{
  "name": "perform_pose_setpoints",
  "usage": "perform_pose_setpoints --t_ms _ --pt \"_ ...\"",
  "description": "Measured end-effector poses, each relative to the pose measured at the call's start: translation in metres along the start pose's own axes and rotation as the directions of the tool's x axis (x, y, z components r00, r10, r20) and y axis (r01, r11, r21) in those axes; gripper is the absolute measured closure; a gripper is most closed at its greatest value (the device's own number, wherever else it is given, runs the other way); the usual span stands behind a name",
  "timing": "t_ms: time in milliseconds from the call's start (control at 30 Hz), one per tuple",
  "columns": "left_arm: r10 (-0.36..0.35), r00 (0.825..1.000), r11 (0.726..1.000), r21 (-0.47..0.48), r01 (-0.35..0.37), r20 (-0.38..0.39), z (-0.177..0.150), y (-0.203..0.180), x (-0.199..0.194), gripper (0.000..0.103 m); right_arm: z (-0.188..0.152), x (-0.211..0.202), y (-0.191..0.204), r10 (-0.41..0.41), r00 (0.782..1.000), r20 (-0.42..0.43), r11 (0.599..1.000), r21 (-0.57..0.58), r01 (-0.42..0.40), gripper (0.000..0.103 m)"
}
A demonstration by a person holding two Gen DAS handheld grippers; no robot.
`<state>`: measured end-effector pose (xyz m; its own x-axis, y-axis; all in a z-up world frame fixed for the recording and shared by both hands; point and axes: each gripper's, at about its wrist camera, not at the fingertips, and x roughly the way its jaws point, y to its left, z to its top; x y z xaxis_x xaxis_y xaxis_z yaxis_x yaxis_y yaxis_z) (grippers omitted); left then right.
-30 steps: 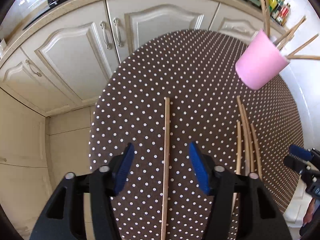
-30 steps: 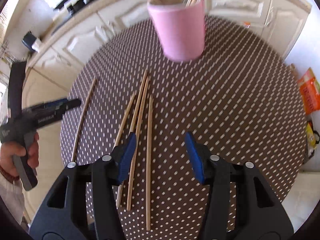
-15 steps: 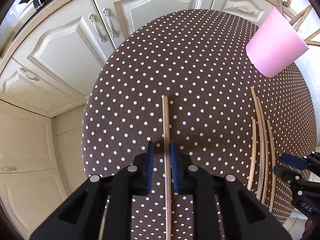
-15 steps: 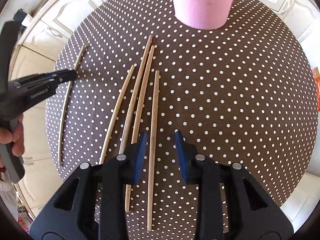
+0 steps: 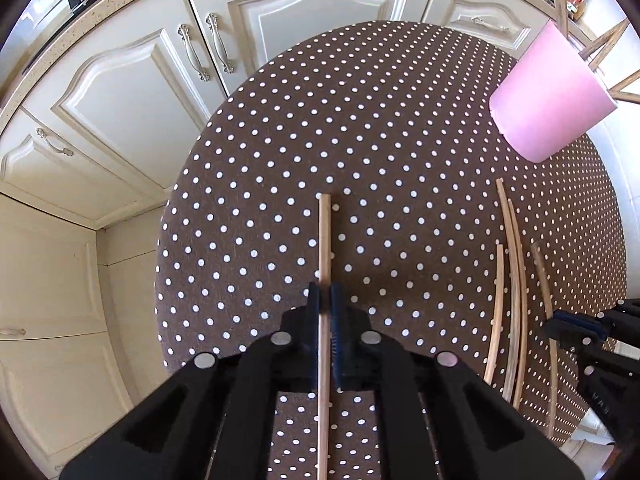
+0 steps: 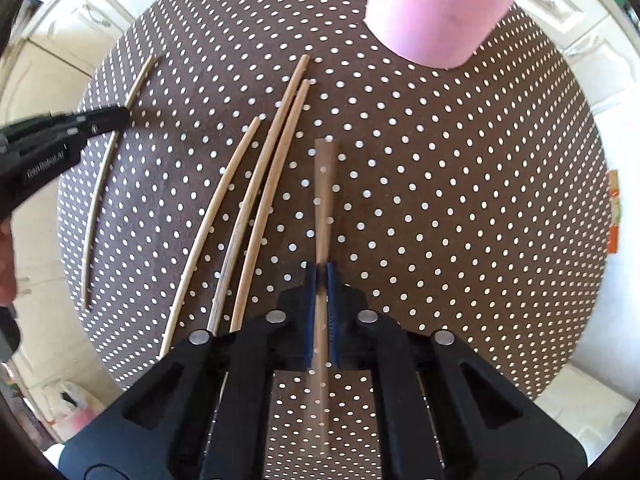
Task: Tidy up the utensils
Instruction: 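Lift both held chopsticks upright and lower them into the pink cup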
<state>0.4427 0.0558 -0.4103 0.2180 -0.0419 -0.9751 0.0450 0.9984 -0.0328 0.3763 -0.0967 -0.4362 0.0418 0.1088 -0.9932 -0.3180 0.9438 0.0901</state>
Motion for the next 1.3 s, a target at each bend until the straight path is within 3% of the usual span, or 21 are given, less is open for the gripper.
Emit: perform_pose_setpoints --t_ms 233,433,667,867,1100,1300 --pt "-0.088 0.991 0.996 -0.019 0.09 0.098 -0.011 -0.004 -0.021 0.098 -0.005 -0.003 -0.017 0.112 0.992 0.061 0.99 0.078 -0.116 0.098" --pt "-0.17 0.952 0.984 -0.006 0.178 0.255 -0.014 -0.021 -0.061 0.098 -0.014 -0.025 -0.035 0.178 0.969 0.17 0.972 0.123 -0.2 0.098" --pt "-0.257 0.862 0.964 0.051 0.262 0.437 -0.009 -0.044 -0.107 0.098 -0.028 -0.065 -0.07 0.193 0.928 0.318 0.955 0.154 -0.252 0.098" --pt "-0.297 0.78 0.95 0.086 0.301 0.551 0.002 -0.064 -0.139 0.098 -0.032 -0.106 -0.099 0.181 0.875 0.448 0.946 0.165 -0.281 0.098" --pt "-0.316 0.694 0.939 0.108 0.327 0.647 0.024 -0.082 -0.171 0.098 -0.031 -0.162 -0.139 0.179 0.785 0.593 0.941 0.129 -0.312 0.098" --pt "-0.317 0.627 0.934 0.119 0.338 0.711 0.051 -0.094 -0.189 0.098 -0.017 -0.206 -0.146 0.183 0.7 0.69 0.95 0.06 -0.307 0.098"
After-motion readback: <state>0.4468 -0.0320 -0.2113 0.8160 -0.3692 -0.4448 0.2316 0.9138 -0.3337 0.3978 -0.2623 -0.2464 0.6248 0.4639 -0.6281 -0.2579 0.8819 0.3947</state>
